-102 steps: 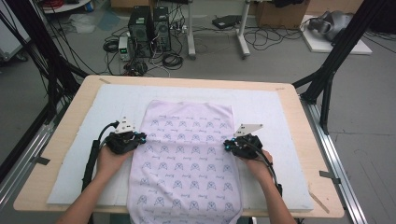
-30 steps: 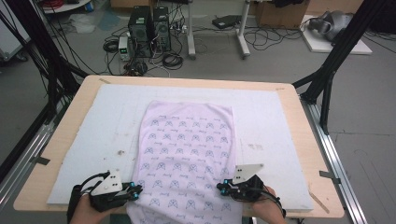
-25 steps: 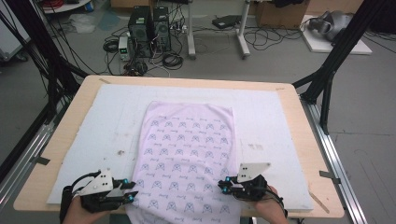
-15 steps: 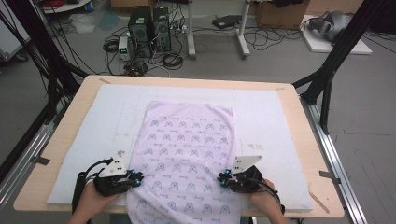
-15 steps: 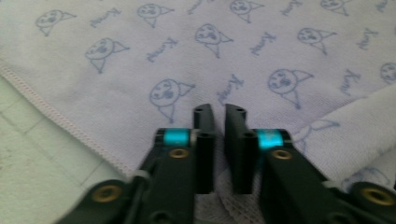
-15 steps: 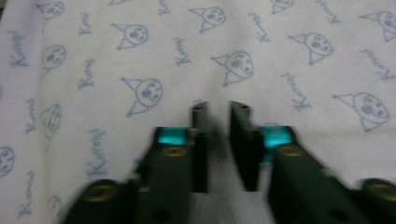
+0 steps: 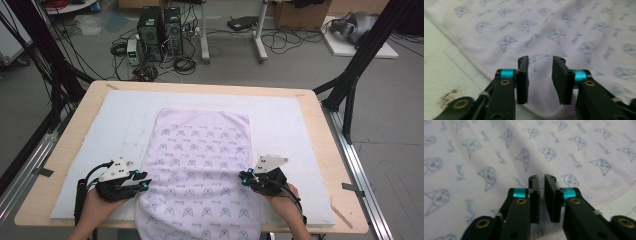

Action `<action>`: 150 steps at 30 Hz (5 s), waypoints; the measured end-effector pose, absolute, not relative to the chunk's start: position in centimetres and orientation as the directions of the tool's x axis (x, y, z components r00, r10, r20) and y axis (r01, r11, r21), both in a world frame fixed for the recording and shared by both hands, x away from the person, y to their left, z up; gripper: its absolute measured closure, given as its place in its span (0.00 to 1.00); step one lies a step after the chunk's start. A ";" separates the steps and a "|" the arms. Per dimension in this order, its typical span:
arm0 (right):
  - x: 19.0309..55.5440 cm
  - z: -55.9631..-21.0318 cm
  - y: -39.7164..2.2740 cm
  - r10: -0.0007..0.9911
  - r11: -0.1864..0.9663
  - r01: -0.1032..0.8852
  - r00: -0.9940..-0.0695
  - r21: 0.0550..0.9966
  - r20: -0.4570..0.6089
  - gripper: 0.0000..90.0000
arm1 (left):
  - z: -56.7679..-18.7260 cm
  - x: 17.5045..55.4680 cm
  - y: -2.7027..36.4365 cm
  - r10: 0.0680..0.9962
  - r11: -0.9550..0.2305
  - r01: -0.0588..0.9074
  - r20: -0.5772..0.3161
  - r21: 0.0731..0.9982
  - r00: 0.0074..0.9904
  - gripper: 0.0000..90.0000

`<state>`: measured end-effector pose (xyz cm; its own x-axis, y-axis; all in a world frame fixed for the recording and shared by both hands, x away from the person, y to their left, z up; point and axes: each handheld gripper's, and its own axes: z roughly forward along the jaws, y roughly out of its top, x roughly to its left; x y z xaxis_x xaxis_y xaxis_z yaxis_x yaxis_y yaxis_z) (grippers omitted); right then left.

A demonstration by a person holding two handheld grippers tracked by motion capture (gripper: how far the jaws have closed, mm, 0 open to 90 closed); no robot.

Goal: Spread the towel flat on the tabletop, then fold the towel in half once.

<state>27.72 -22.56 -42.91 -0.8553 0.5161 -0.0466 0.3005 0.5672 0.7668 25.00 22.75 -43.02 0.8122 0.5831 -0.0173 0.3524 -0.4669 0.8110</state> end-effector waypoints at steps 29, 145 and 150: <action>27.8 -41.7 -21.9 0.510 0.543 0.276 -0.859 0.793 -0.051 0.71 | -42.0 25.9 22.9 0.646 -0.436 0.327 0.039 0.838 0.762 0.65; 43.5 -39.7 -24.2 0.657 0.473 0.448 -0.753 0.759 0.034 0.41 | -40.4 42.4 22.2 0.765 -0.349 0.492 -0.060 0.798 0.641 0.45; 44.6 -42.4 -23.9 0.697 0.481 0.504 -0.716 0.718 0.035 0.46 | -42.2 43.6 21.9 0.815 -0.345 0.515 -0.021 0.785 0.578 0.57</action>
<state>44.61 -23.92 -42.36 -0.7160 0.6972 0.0349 0.5035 0.4811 0.7176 43.63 21.92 -42.18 0.5784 0.8154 -0.0213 0.5148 -0.3447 0.7849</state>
